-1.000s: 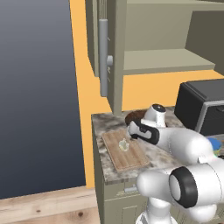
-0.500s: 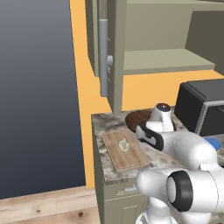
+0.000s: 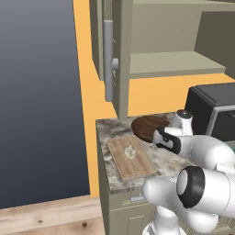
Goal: Open the cabinet. Place the bowl and condiment on the counter. Then place the lime and garlic on the cutting board.
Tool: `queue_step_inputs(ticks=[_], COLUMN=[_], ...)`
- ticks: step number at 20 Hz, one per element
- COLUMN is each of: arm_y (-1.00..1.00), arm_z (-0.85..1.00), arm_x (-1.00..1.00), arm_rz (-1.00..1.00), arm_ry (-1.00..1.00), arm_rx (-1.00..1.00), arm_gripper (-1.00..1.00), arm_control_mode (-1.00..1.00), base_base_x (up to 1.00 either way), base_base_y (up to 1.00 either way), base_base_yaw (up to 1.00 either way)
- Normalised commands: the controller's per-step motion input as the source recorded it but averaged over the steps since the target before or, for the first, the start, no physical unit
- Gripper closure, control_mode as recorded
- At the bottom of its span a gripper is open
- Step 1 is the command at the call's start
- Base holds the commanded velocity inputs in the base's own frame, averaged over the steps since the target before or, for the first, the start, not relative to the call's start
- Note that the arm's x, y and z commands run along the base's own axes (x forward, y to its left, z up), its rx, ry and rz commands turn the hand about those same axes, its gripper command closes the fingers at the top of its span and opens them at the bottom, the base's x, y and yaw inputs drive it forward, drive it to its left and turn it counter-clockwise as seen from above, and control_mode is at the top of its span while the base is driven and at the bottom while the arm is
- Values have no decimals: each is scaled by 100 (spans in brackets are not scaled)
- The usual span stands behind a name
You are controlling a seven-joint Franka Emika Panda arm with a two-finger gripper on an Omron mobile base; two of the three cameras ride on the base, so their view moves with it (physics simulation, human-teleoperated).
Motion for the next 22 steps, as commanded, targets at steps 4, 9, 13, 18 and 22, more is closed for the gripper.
queue_step_inputs(ticks=[4,9,13,18,22], arm_y=[-44,-62,-57,-47,0], arm_z=[0,0,-1,-4,0], arm_x=[20,3,2,0,-1], arm_rz=[4,0,0,0,1], arm_ry=[3,9,11,10,0], arm_rx=[0,0,0,0,4], arm_gripper=[-100,-100,-100,-100,-100], arm_control_mode=[-100,-100,-100,-100,-100], base_base_x=[0,0,0,0,0], base_base_y=[0,0,0,0,0], base_base_yaw=[0,0,0,0,0])
